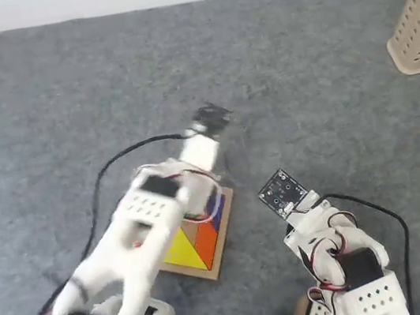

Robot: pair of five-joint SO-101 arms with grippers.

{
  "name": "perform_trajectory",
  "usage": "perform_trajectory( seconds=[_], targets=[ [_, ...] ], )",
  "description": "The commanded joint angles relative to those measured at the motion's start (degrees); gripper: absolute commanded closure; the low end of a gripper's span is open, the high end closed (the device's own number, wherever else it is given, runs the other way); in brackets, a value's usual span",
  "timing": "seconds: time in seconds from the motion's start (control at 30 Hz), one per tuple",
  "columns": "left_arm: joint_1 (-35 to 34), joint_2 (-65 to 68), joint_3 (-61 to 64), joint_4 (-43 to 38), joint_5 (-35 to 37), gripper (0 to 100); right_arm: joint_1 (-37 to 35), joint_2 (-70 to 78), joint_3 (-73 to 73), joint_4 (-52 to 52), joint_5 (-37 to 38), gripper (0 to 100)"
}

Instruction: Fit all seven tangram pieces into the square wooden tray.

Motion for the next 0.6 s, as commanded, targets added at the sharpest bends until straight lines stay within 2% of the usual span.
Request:
perform_trajectory(
  seconds=[0.0,0.13,0.43,0.5,0.57],
  targets=[
    [-6.59,-17.85,8.40,-8.18,2.46,99,0.13,-0.84,1.05,0.31,-0.35,99.1],
    [-9.14,-32.00,18.15,-17.23,2.11,99,0.13,-0.84,1.05,0.31,-0.35,99.1],
    [-9.05,-62.68,42.33,-42.29,2.29,99,0.13,-0.84,1.05,0.31,-0.35,99.1],
    [-9.14,-68.57,41.80,-39.21,2.20,99,0.04,-0.84,1.05,0.31,-0.44,99.1],
    [-9.14,-72.79,41.98,-31.56,2.11,99,0.04,-0.84,1.05,0.40,-0.44,99.1]
  ],
)
